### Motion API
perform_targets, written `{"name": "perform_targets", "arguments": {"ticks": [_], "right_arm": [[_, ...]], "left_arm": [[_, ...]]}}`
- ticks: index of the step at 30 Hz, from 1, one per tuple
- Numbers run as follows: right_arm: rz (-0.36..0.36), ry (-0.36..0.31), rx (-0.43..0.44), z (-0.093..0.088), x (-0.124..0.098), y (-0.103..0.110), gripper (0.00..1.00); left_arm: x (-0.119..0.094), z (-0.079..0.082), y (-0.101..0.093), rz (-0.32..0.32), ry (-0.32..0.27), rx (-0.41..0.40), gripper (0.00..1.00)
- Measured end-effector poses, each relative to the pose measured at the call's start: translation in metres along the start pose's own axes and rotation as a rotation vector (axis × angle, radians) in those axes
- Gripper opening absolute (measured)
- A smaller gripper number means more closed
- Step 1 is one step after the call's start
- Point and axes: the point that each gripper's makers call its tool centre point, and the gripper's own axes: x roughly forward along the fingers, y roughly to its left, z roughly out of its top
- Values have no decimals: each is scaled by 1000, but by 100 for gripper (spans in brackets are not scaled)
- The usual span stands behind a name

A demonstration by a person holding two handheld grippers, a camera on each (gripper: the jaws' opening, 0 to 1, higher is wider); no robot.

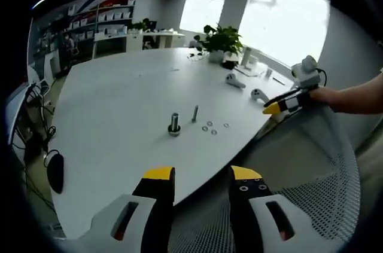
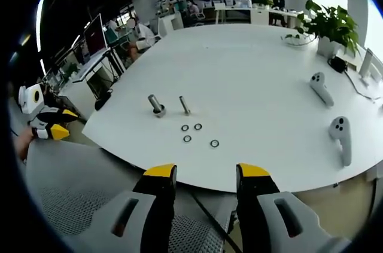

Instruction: Place the washer onto the threaded stud by aligning its center hole with the stud, sliding it down to the base, and recovering from edge contact or off-axis alignment until the washer reaches the visible bottom stop.

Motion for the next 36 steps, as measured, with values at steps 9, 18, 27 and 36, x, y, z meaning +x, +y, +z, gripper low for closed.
{"name": "perform_targets", "arguments": {"ticks": [9,18,27,36], "right_arm": [[-5,-20,16,3,-2,-1,42],[-3,-7,-2,2,-1,0,42],[-1,5,-9,0,0,1,42],[-4,10,-12,-1,0,2,43]], "left_arm": [[0,0,-1,-11,3,-2,34],[1,-4,2,1,21,-14,36],[1,-4,4,12,21,-18,37],[-1,-3,9,32,10,-20,37]]}}
